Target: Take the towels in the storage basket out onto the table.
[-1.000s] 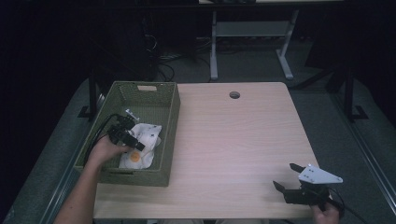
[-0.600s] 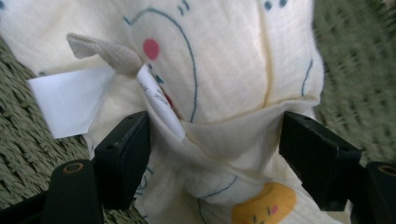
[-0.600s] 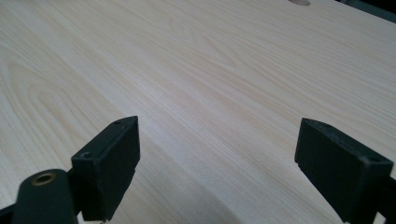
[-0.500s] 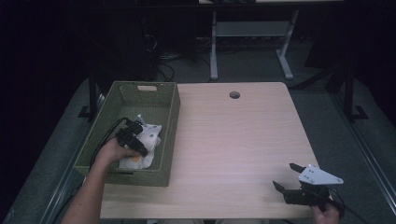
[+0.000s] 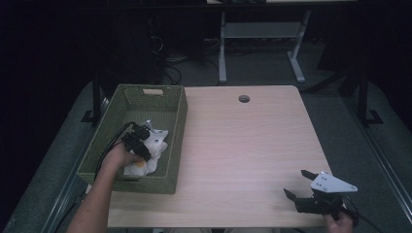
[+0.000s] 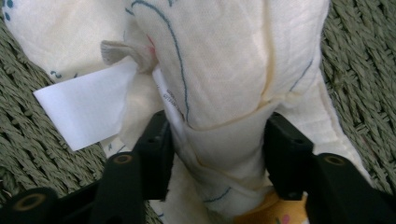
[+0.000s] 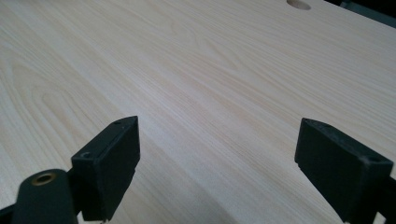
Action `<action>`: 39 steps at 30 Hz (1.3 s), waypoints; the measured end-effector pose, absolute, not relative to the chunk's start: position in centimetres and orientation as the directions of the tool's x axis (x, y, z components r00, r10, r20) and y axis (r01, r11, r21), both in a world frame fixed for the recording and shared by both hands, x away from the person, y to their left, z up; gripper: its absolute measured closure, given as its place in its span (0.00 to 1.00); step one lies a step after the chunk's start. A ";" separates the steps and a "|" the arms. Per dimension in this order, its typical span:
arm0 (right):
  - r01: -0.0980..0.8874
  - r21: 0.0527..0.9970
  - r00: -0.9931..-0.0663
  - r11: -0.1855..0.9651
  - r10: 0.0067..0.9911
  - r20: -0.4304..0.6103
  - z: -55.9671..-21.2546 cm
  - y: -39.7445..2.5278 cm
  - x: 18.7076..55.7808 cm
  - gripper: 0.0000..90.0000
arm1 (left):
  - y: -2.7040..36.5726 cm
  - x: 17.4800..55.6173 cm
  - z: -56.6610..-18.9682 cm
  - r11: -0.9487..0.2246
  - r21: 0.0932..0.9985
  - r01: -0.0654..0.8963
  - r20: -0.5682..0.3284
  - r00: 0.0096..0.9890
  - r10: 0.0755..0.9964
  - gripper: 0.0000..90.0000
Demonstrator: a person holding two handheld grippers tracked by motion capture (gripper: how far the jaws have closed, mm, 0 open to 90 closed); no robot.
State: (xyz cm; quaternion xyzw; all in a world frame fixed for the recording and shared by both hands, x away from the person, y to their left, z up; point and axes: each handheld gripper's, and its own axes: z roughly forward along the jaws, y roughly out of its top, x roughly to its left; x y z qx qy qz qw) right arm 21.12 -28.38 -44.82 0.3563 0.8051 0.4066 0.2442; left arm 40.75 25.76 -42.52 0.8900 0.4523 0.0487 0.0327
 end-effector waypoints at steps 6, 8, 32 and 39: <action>0.376 0.829 -0.626 0.415 0.773 -0.103 -44.8 -28.4 21.1 0.15 | 26.1 40.9 -42.4 -0.569 0.109 0.815 0.079 0.564 0.822 0.74; 0.376 0.829 -0.627 0.415 0.773 -0.103 -44.8 -28.4 21.1 0.15 | 26.2 40.9 -42.5 -0.561 0.110 0.820 0.076 0.556 0.828 0.77; 0.376 0.827 -0.626 0.419 0.772 -0.106 -44.8 -28.4 21.1 0.15 | 30.2 39.8 -38.6 -0.396 0.322 0.860 -0.048 0.432 0.900 0.81; 0.377 0.829 -0.620 0.414 0.777 -0.107 -44.8 -28.5 21.1 0.15 | 31.6 39.0 -36.8 -0.350 0.391 0.851 -0.108 0.420 0.901 0.81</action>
